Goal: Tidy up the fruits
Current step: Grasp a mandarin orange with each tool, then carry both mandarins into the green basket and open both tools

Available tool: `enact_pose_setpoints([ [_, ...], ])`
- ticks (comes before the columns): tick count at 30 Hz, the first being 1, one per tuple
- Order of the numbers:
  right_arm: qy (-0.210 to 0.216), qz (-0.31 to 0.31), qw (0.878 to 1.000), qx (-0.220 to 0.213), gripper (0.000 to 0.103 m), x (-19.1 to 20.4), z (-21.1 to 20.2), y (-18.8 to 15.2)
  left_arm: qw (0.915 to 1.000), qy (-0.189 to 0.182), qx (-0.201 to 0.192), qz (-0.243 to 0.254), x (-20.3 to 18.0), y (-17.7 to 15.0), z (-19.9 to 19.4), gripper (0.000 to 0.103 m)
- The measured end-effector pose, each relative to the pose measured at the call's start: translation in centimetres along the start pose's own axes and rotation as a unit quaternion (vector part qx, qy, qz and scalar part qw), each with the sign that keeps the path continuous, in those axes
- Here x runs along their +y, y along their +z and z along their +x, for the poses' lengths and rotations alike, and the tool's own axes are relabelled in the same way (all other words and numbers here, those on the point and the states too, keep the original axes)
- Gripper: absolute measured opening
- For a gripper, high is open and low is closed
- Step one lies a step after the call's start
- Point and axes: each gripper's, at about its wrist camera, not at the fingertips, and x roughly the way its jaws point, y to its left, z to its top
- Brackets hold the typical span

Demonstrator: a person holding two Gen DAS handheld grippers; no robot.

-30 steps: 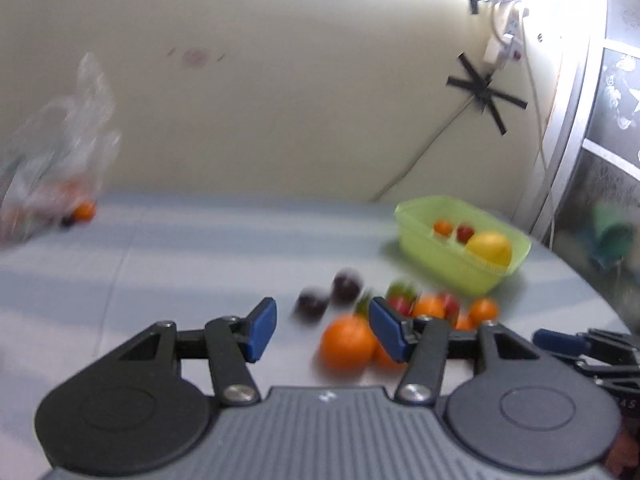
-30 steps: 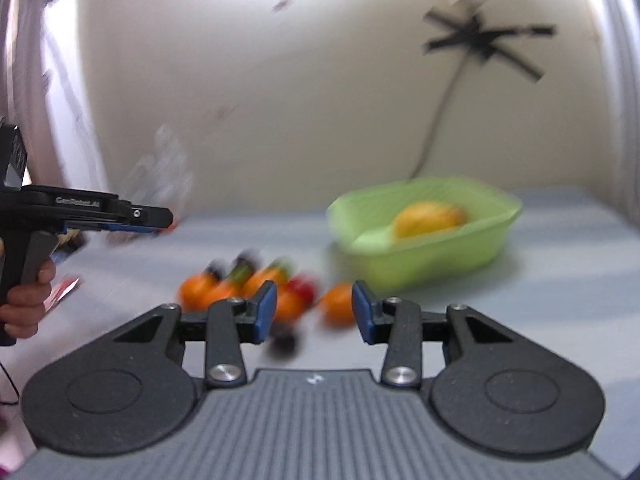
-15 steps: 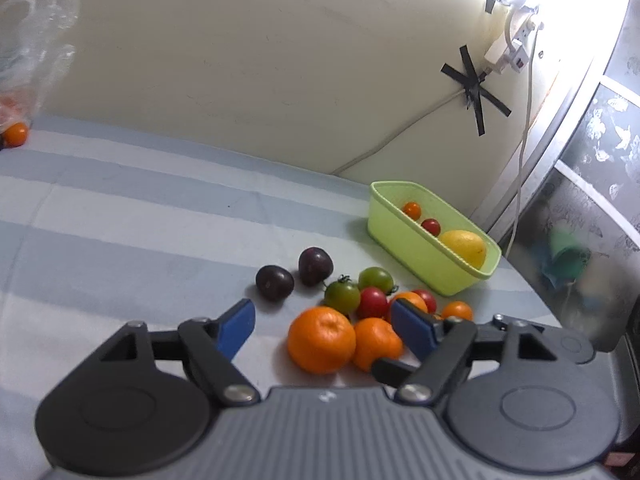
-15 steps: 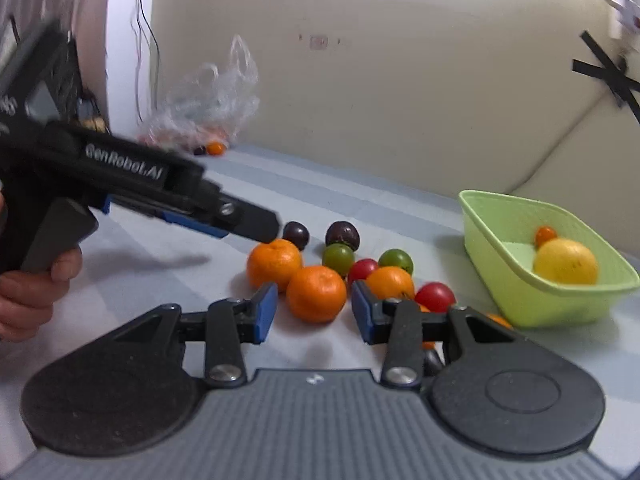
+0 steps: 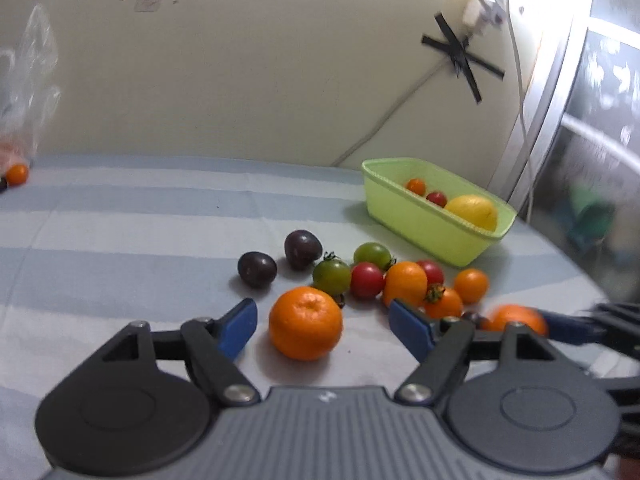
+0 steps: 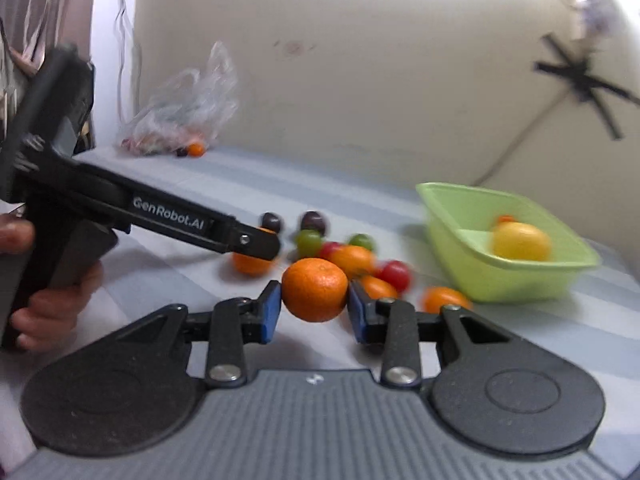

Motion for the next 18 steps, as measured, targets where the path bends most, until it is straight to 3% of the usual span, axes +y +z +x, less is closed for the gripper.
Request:
enact_pose_setpoints([
  [1,-0.010,0.007,1.000,-0.003,0.038,-0.5,-1.0,-0.6,1.0000,0.006,0.002,0.003,-0.2,0.0,0.4,0.065],
  [3,-0.029,0.029,0.999,-0.001,0.038,-1.5,-2.4,-1.7,0.9994,0.032,0.005,0.011,-0.6,-0.2,1.1,0.041],
  [5,-0.042,0.054,0.998,0.005,0.038,-2.5,-3.2,-2.8,0.9991,0.042,0.010,-0.002,-0.7,-0.2,0.8,0.041],
  [7,-0.052,0.077,0.996,0.013,0.038,-3.5,-3.6,-3.6,0.9989,0.016,0.021,-0.038,-0.9,-0.5,-0.2,0.041],
  [9,-0.052,0.098,0.994,0.015,0.038,-4.3,-4.0,-4.0,0.9988,-0.014,0.020,-0.044,-2.2,-1.0,-1.3,0.041],
  [14,-0.056,0.104,0.993,0.008,0.039,-5.4,-4.9,-4.9,0.9948,-0.094,0.036,0.014,-8.3,-2.6,-2.4,0.041],
  [18,-0.057,0.106,0.993,0.013,0.039,-5.7,-5.4,-5.9,0.9912,-0.101,0.039,0.076,-12.4,-3.7,-2.1,0.041],
])
